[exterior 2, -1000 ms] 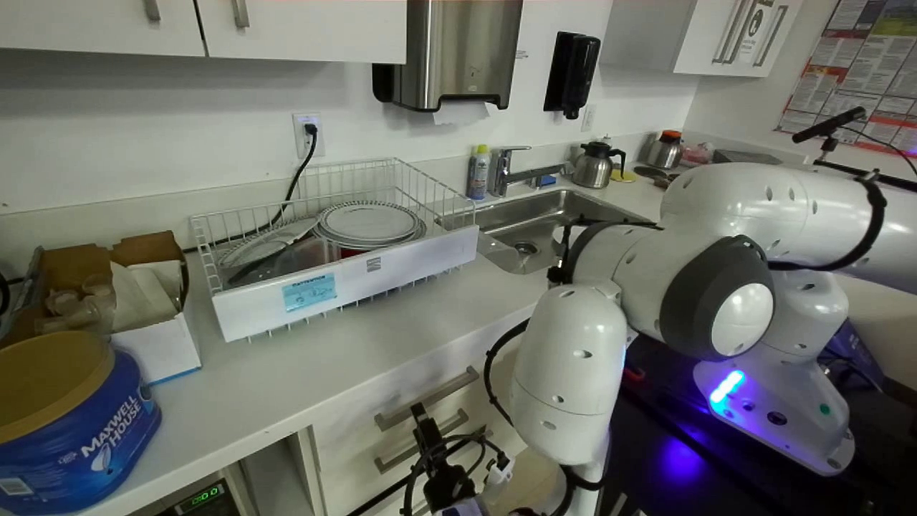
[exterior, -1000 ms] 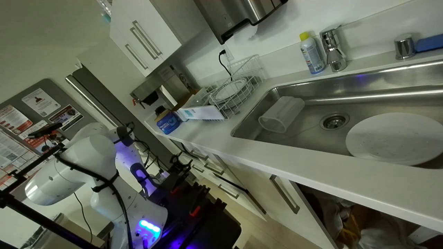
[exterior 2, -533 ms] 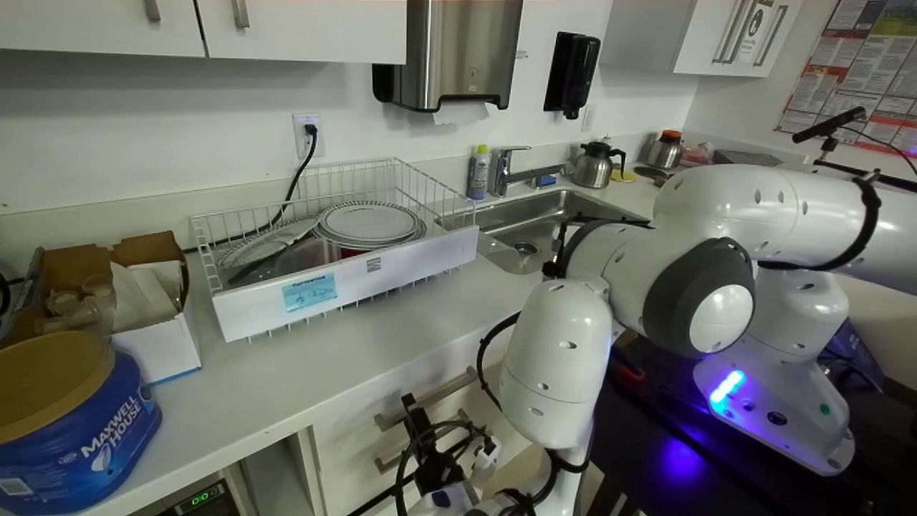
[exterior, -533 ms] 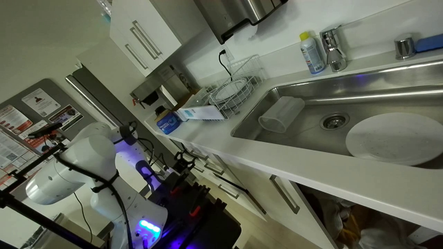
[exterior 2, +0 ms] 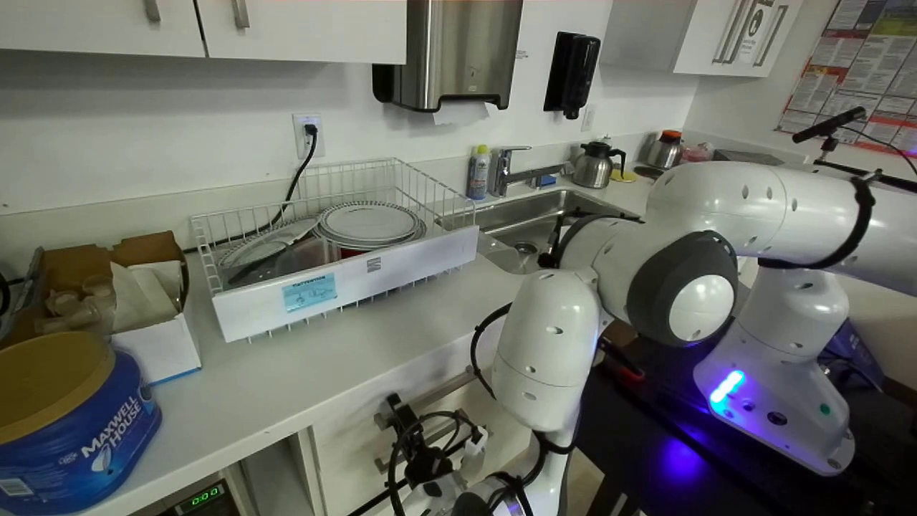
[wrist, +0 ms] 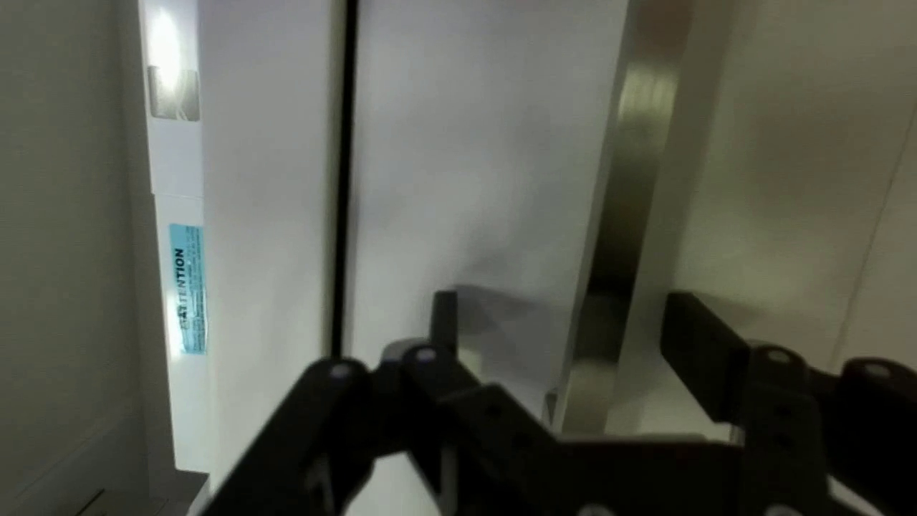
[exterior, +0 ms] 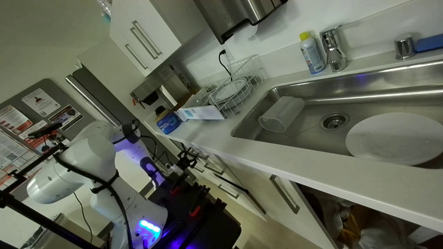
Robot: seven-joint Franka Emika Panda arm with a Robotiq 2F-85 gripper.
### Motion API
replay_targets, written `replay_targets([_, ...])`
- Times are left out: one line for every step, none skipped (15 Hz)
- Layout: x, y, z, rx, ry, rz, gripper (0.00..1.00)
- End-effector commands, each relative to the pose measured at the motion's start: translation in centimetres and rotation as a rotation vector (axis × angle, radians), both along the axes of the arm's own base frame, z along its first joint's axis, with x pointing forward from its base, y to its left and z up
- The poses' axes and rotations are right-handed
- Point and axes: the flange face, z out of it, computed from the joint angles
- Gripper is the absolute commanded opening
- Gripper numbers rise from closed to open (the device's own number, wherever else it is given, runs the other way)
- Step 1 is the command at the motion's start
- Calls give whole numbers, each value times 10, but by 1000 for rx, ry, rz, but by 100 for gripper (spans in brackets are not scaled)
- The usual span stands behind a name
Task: Open the first top drawer
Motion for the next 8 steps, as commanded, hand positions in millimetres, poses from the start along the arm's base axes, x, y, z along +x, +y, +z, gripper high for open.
replay_targets([6, 3, 0, 3, 14, 9, 43])
replay_targets([6, 3, 0, 4, 13, 10, 36])
replay_targets([6, 4, 1, 5, 12, 9, 27])
replay_targets([5, 4, 1, 5, 12, 9, 21])
replay_targets([4, 5, 2, 5, 11, 6, 14])
replay_targets([3, 6, 2, 7, 10, 3, 5])
replay_targets([1, 5, 2, 13, 21, -13, 1])
replay_targets([-3, 6, 1, 29, 23, -18, 0])
